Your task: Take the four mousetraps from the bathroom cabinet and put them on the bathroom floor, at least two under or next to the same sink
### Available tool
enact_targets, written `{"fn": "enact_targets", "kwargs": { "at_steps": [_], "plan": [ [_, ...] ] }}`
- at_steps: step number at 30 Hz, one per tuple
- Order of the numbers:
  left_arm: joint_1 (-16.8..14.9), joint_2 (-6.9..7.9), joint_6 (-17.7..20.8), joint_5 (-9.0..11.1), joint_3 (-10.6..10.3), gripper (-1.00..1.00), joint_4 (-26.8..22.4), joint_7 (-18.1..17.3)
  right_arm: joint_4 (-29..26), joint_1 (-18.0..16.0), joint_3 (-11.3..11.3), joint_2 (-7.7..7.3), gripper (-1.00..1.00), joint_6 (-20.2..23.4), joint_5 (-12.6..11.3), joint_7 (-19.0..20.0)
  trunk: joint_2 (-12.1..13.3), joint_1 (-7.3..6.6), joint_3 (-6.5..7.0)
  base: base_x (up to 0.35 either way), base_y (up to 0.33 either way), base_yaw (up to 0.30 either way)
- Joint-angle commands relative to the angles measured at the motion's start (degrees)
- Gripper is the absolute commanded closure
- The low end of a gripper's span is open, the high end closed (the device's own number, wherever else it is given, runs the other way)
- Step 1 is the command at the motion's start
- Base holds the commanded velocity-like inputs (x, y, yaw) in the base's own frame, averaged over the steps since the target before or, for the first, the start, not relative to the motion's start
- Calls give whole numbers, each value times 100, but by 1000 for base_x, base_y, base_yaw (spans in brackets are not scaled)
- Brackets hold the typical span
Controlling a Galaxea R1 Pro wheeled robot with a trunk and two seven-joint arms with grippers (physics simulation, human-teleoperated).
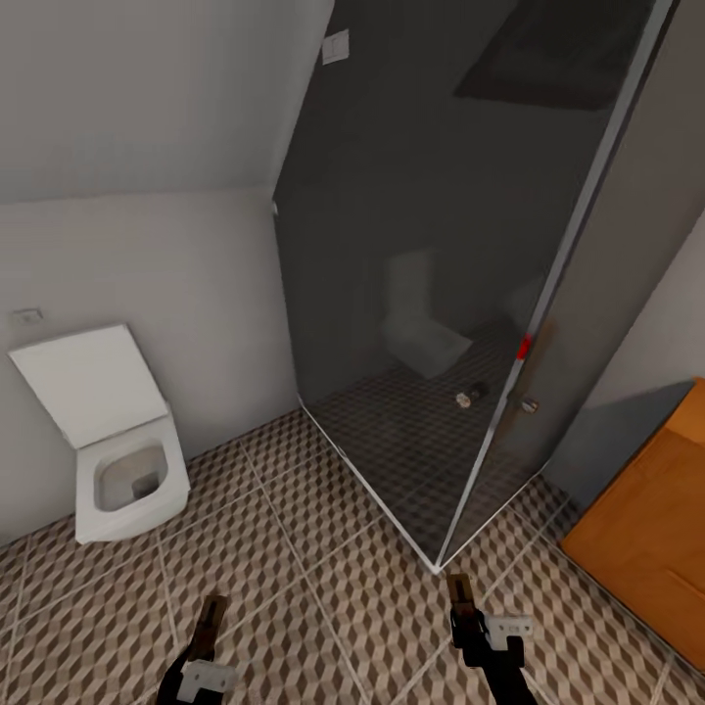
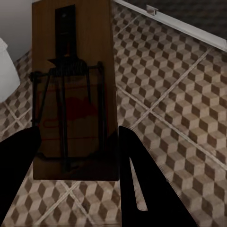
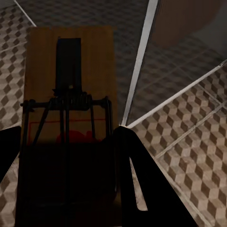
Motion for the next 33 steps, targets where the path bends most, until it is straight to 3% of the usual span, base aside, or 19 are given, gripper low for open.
{"fn": "enact_targets", "kwargs": {
  "at_steps": [1, 33],
  "plan": [
    [-8, -5, -23, 19, -48, 100, 18, 22, 0, -3, 51, -3, 100, -13, -40, -16, -11, 3, -11, 0, 0, 271],
    [-6, -5, -14, 19, -48, 100, 18, 22, 0, -3, 51, -10, 100, -13, -39, -16, -11, 3, -11, 0, 0, 271]
  ]
}}
